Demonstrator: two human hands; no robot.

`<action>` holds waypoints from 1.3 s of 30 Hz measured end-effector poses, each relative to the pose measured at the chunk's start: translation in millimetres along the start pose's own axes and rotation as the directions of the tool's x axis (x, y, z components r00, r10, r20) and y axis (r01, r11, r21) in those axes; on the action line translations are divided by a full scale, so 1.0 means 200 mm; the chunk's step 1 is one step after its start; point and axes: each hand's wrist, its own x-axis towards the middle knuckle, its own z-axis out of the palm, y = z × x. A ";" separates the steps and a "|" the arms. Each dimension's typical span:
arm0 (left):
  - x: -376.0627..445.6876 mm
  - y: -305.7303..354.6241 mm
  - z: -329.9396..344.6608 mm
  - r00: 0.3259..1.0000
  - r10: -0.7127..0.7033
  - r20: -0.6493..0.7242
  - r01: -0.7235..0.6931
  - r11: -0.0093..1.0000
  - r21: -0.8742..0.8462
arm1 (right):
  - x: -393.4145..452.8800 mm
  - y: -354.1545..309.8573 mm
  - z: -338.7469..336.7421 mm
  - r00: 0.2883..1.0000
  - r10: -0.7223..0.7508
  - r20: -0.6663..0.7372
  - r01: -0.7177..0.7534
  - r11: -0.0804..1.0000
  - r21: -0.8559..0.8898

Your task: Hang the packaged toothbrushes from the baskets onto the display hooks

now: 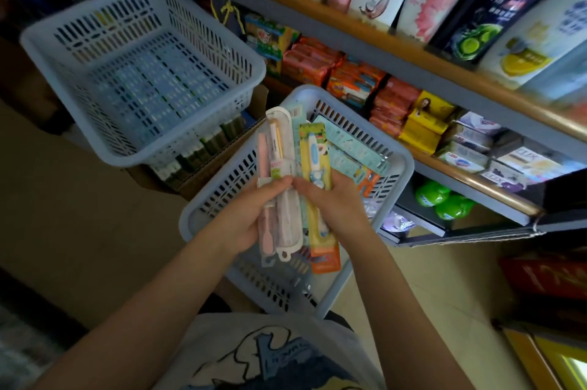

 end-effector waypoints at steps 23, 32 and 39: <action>-1.20 0.97 -1.48 0.925 0.354 -0.139 -0.365 0.929 -0.059 | -0.46 -0.83 1.88 0.987 -0.142 0.072 0.131 0.981 0.144; -1.30 1.33 -2.02 0.792 0.436 -0.428 -0.544 0.822 -0.169 | -0.17 -1.19 2.58 0.950 -0.301 0.078 0.222 0.833 0.507; -1.10 1.88 -2.34 0.688 0.493 -0.533 -0.650 0.745 -0.149 | 0.26 -1.38 3.19 0.948 -0.231 0.221 0.055 0.799 0.599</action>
